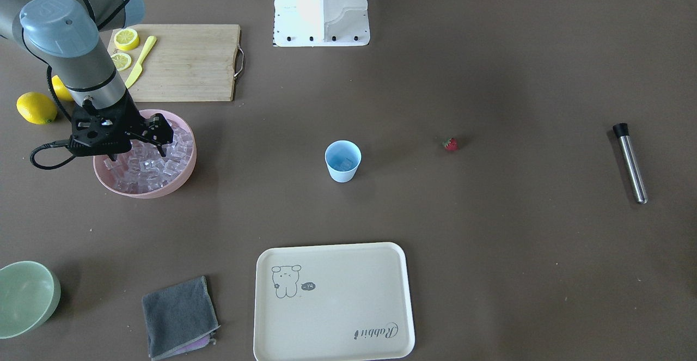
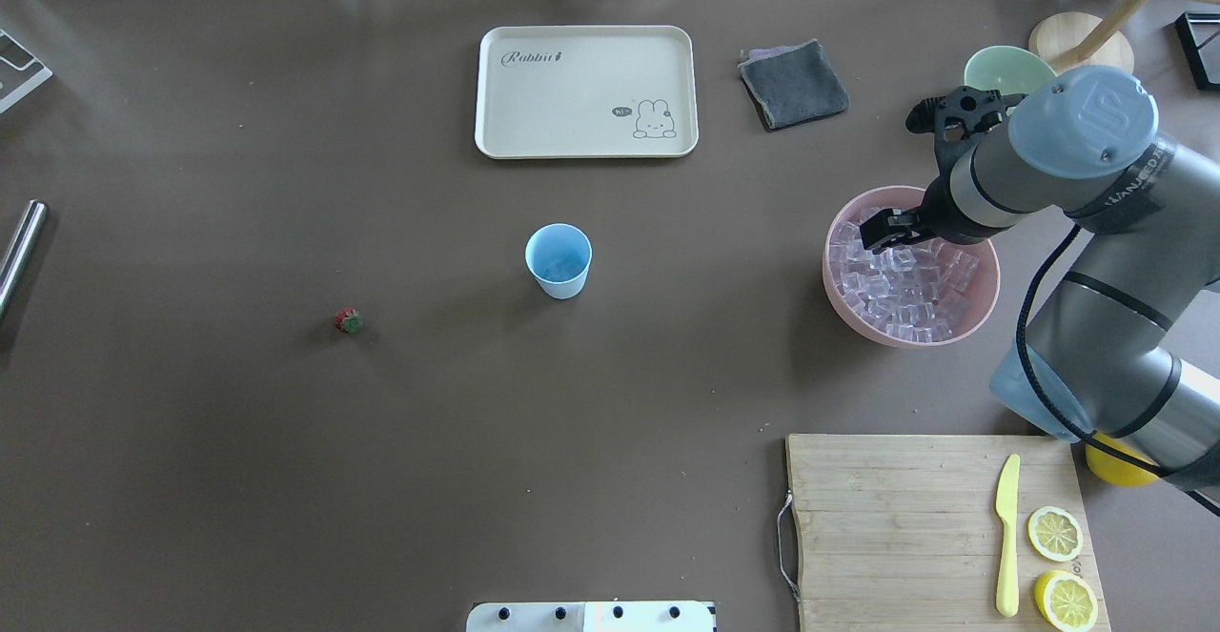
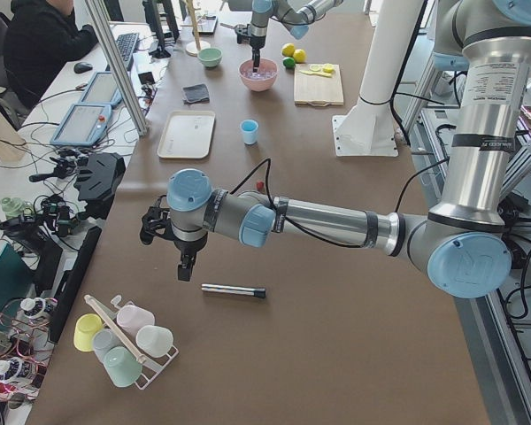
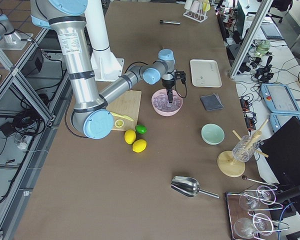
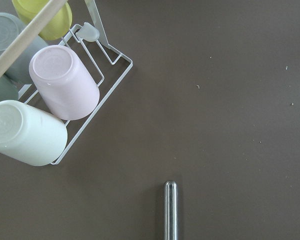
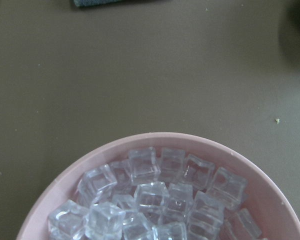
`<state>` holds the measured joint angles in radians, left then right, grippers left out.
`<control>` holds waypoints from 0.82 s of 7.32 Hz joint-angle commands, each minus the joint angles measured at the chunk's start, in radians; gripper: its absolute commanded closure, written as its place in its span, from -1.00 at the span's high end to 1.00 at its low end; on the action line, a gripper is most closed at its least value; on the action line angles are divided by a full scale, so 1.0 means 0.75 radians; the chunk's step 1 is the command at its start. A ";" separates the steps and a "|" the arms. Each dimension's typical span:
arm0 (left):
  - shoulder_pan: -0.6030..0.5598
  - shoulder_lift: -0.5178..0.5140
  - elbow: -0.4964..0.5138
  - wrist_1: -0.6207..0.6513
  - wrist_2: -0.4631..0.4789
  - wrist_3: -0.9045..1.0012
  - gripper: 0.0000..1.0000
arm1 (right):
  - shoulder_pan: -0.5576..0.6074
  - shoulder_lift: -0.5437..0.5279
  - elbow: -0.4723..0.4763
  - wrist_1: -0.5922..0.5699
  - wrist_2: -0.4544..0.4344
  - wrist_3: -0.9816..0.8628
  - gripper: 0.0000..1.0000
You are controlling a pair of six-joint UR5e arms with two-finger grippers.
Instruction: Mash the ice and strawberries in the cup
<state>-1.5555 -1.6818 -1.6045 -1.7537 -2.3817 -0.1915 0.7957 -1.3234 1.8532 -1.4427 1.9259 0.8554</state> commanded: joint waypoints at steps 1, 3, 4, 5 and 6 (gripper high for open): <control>0.000 0.001 -0.004 -0.002 -0.003 -0.002 0.96 | 0.007 0.026 -0.045 0.028 0.005 0.001 0.96; 0.000 0.001 -0.004 -0.002 -0.001 0.000 0.96 | 0.005 0.028 -0.049 0.022 0.001 0.007 0.86; 0.000 0.001 -0.002 -0.002 -0.001 0.000 0.97 | -0.003 0.030 -0.053 0.013 -0.005 0.023 0.88; 0.000 0.001 -0.006 -0.002 -0.003 0.000 0.96 | -0.010 0.034 -0.053 0.013 -0.009 0.046 0.92; 0.000 0.001 -0.008 -0.002 -0.001 0.000 0.97 | -0.032 0.057 -0.061 0.013 -0.013 0.074 0.93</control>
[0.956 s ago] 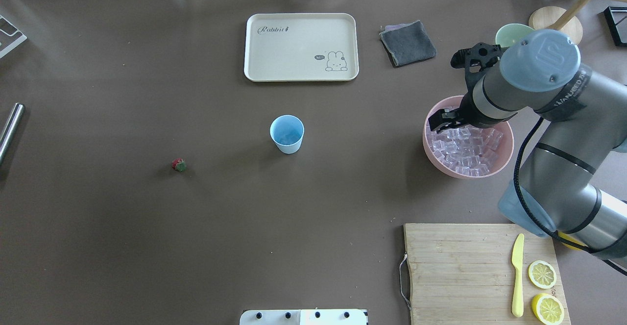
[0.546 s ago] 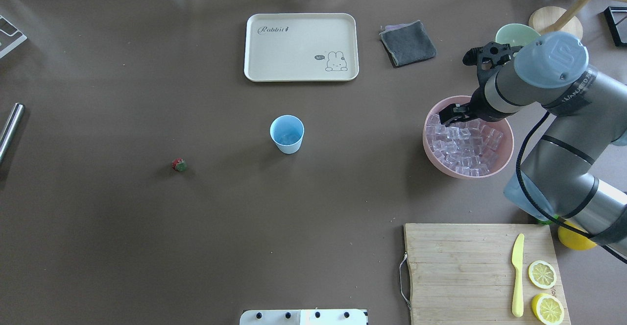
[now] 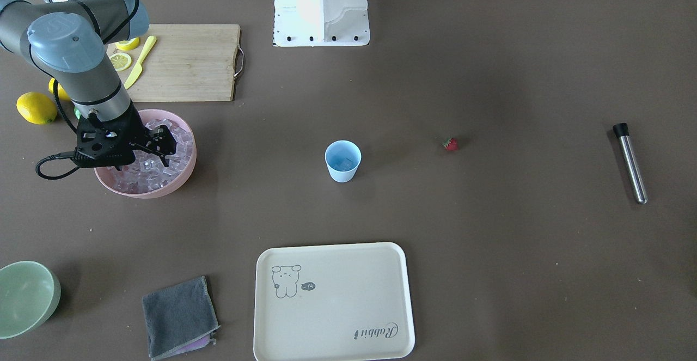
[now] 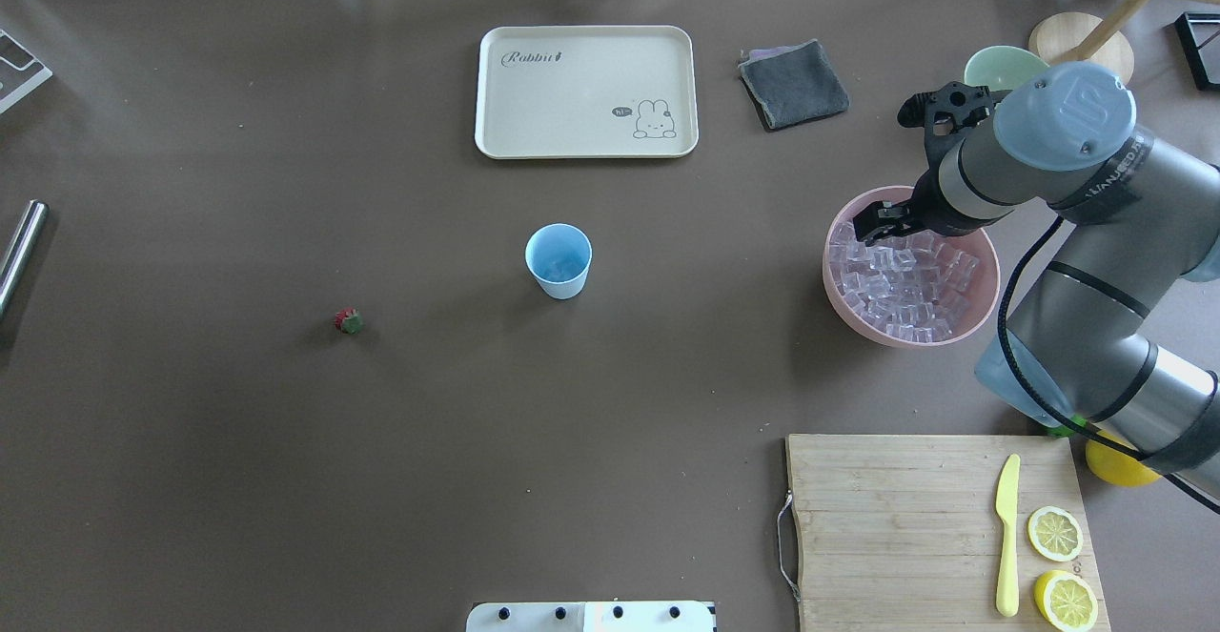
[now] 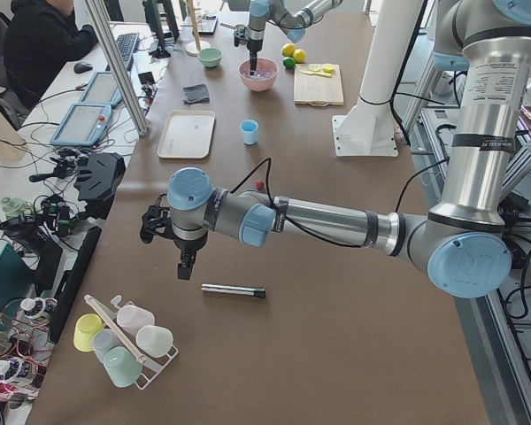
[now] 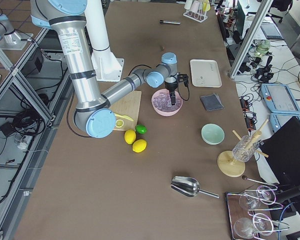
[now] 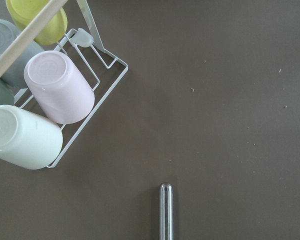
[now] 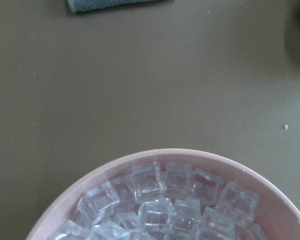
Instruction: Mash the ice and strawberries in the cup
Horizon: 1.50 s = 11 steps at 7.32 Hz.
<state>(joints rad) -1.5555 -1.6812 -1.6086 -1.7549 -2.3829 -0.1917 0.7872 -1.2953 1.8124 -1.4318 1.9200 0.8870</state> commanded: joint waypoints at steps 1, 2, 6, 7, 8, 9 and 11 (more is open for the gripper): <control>0.000 0.000 -0.003 0.000 0.001 0.000 0.96 | -0.035 0.027 -0.021 -0.001 -0.018 0.044 0.93; 0.000 0.000 -0.001 0.000 0.001 0.000 0.96 | -0.045 0.027 -0.034 -0.001 -0.038 0.045 0.91; 0.000 0.010 -0.001 0.000 0.001 0.000 0.96 | -0.054 0.021 -0.036 -0.003 -0.055 0.028 -0.33; 0.000 0.010 -0.001 0.000 0.001 0.000 0.96 | -0.043 0.023 -0.032 -0.015 -0.044 0.026 -0.56; 0.000 0.010 0.001 0.000 0.001 0.000 0.96 | -0.039 0.027 -0.030 -0.016 -0.040 0.026 -0.76; 0.000 0.012 0.001 0.000 0.001 0.000 0.96 | -0.039 0.031 -0.013 -0.028 -0.040 0.026 -0.84; 0.000 0.012 0.007 -0.002 0.001 0.004 0.96 | -0.027 0.042 0.046 -0.099 -0.034 0.024 -0.96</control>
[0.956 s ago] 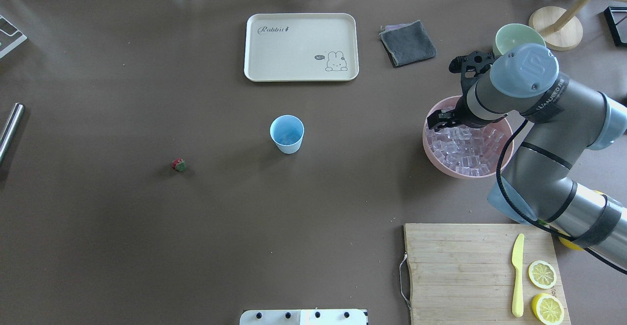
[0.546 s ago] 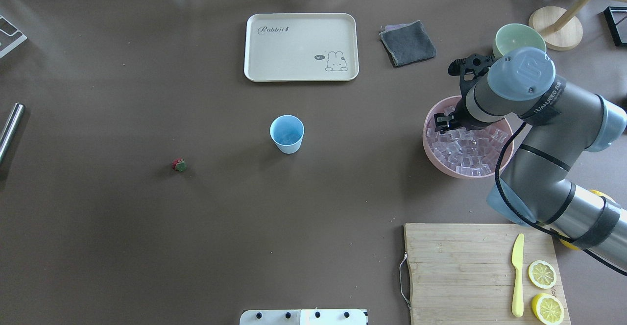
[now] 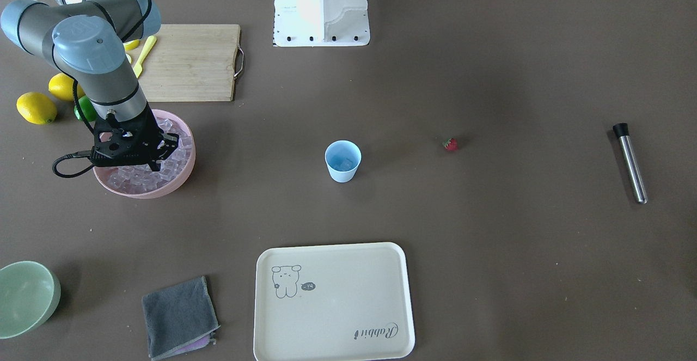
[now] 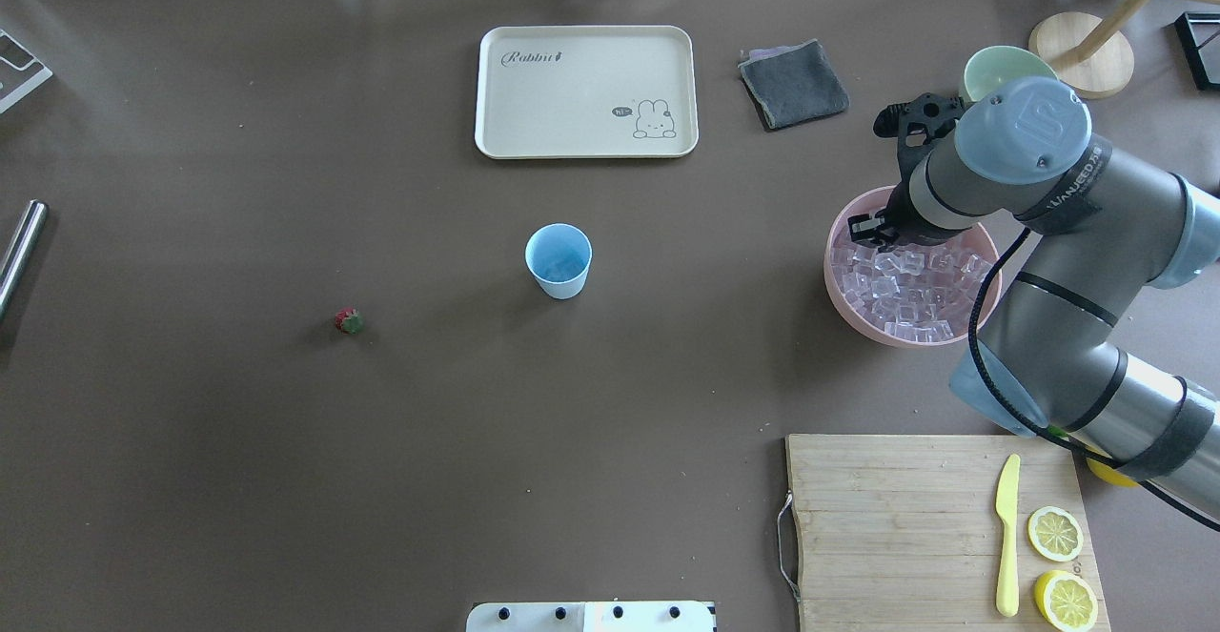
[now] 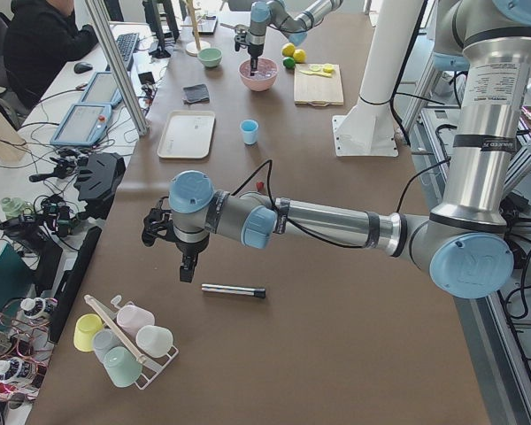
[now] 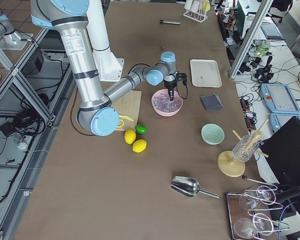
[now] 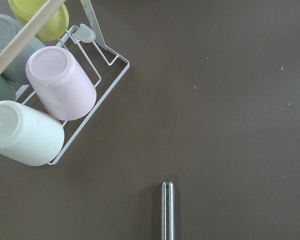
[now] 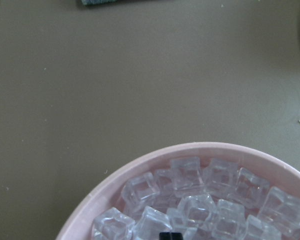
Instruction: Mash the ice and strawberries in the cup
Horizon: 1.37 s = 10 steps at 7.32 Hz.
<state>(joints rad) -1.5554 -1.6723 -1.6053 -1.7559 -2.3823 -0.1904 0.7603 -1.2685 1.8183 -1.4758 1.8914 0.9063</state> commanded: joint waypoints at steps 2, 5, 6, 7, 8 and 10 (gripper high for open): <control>0.000 -0.002 0.001 -0.001 0.000 0.000 0.96 | 0.011 0.006 0.069 -0.112 0.008 -0.022 0.07; 0.002 -0.010 -0.003 -0.001 0.000 -0.010 0.96 | -0.021 -0.033 0.077 -0.259 -0.144 -0.028 0.51; 0.004 -0.012 -0.003 -0.001 0.000 -0.026 0.96 | -0.058 -0.023 0.130 -0.422 -0.224 -0.111 0.37; 0.012 -0.010 -0.005 -0.001 0.000 -0.028 0.96 | -0.087 0.008 0.142 -0.545 -0.322 -0.225 0.41; 0.018 -0.010 -0.003 -0.001 0.000 -0.028 0.97 | -0.085 0.002 0.159 -0.564 -0.347 -0.273 0.39; 0.029 -0.014 0.003 -0.001 0.002 -0.028 0.96 | -0.138 -0.008 0.140 -0.585 -0.413 -0.319 0.37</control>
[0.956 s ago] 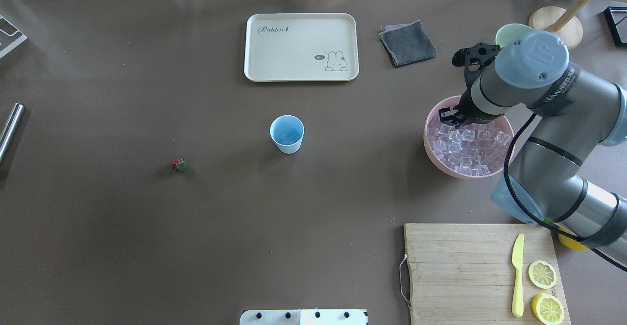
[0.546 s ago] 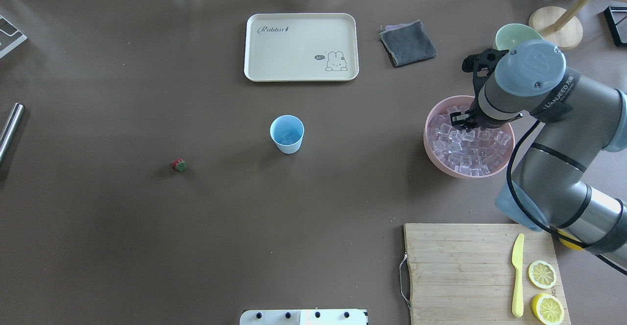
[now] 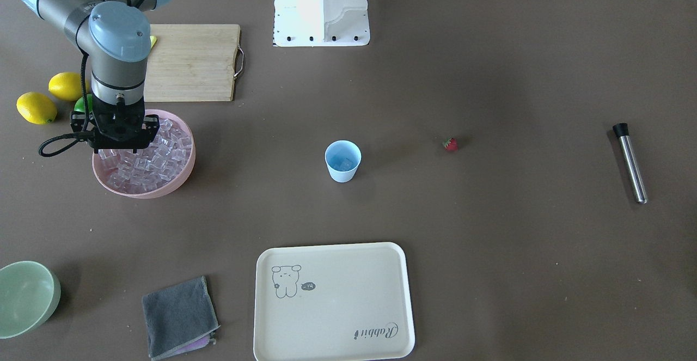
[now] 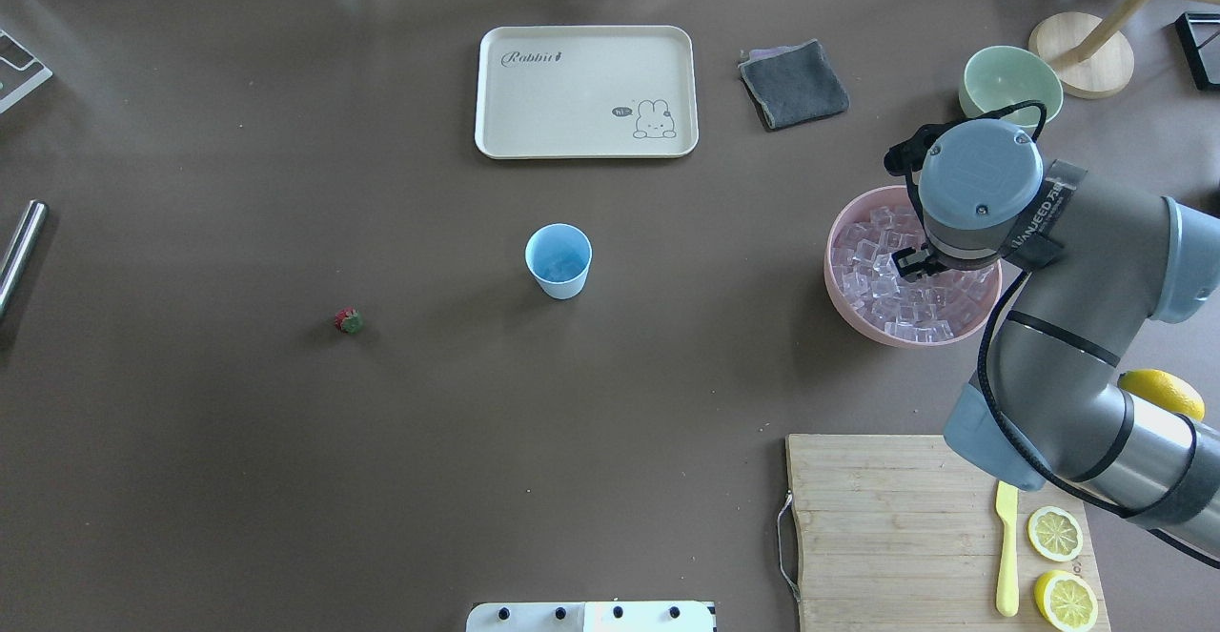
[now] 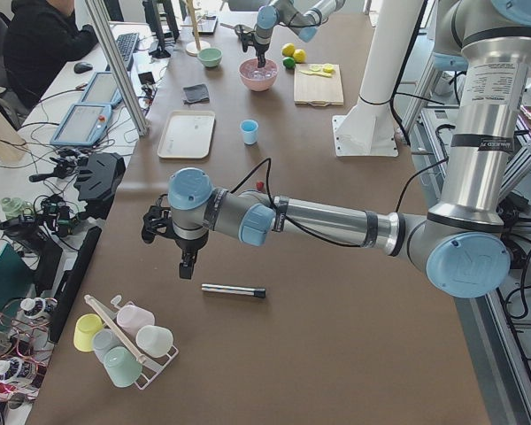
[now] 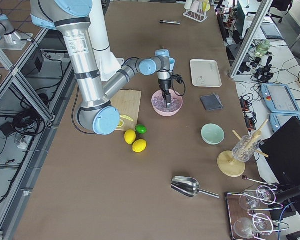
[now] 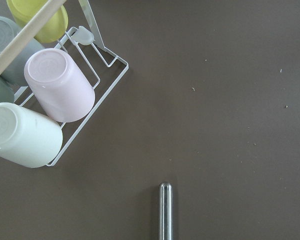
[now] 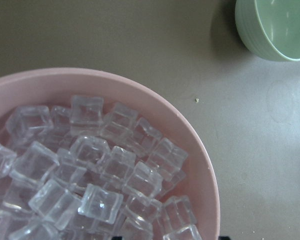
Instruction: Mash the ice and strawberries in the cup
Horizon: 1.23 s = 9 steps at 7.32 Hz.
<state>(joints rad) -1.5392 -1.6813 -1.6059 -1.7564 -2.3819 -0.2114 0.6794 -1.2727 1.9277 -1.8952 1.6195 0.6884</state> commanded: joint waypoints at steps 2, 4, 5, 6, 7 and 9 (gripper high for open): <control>0.015 -0.002 -0.006 -0.002 0.000 -0.019 0.96 | -0.037 -0.001 -0.028 -0.042 -0.073 -0.124 0.23; 0.015 -0.004 -0.012 -0.004 0.002 -0.023 0.96 | -0.016 -0.001 -0.036 -0.054 -0.075 -0.190 0.21; 0.015 -0.004 -0.012 -0.004 0.002 -0.023 0.96 | -0.016 -0.003 -0.040 -0.054 -0.083 -0.194 0.21; 0.015 -0.004 -0.012 -0.004 0.002 -0.023 0.96 | -0.016 -0.007 -0.042 -0.054 -0.083 -0.196 0.21; 0.015 -0.004 -0.012 -0.004 0.000 -0.023 0.96 | -0.018 -0.003 -0.042 -0.062 -0.083 -0.194 0.21; 0.015 -0.004 -0.010 -0.004 0.002 -0.023 0.96 | -0.024 0.003 -0.048 -0.062 -0.083 -0.192 0.21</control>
<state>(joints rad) -1.5278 -1.6843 -1.6151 -1.7595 -2.3811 -0.2285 0.6636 -1.2732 1.8938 -1.9412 1.5565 0.5440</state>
